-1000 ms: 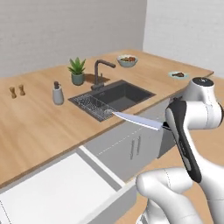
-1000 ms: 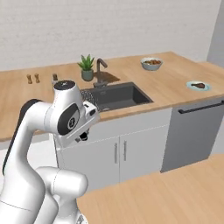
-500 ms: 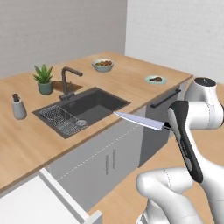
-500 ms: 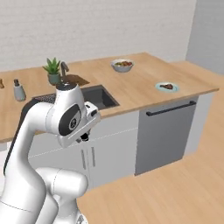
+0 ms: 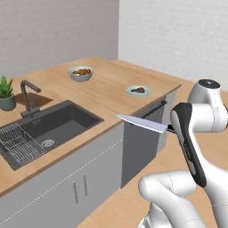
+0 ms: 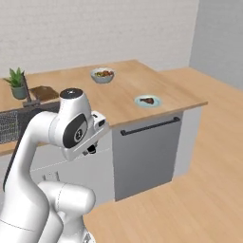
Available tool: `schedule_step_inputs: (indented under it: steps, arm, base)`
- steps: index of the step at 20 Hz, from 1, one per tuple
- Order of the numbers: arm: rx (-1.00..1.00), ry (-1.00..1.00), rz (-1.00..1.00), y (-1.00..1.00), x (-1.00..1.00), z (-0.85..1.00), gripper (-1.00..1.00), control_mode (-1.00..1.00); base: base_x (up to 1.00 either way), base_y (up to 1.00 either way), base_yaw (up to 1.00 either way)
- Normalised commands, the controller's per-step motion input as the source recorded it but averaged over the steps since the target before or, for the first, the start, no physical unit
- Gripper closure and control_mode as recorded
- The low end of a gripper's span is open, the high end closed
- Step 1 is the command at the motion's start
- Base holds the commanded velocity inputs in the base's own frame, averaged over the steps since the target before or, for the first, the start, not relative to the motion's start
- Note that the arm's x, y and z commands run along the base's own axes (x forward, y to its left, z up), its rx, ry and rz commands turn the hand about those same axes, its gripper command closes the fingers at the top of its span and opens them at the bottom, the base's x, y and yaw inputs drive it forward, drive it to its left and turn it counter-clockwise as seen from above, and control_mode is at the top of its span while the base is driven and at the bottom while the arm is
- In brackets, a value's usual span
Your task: Pick up the knife from the drawer and place it on the cutting board. Then place the meat from the plate to the cutting board.
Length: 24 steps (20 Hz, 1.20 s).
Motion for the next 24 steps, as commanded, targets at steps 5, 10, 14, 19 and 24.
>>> schedule_step_inputs:
  steps: [5, 10, 14, 19, 24]
  arm:
    - [0.0, 0.0, 0.0, 0.0, 0.0, 0.0, 1.0, 1.0]
    - [0.0, 0.0, 0.0, 0.0, 0.0, 0.0, 1.0, 1.0]
    - [0.0, 0.0, 0.0, 0.0, 0.0, 0.0, 1.0, 1.0]
    - [0.0, 0.0, 0.0, 0.0, 0.0, 0.0, 1.0, 1.0]
    - [0.0, 0.0, 0.0, 0.0, 0.0, 0.0, 1.0, 1.0]
  base:
    - [0.98, -0.94, 0.02]
    - [1.0, -0.88, 0.06]
    - [1.0, -0.87, 0.09]
    - [1.0, -0.85, 0.1]
    - [1.0, -0.76, 0.14]
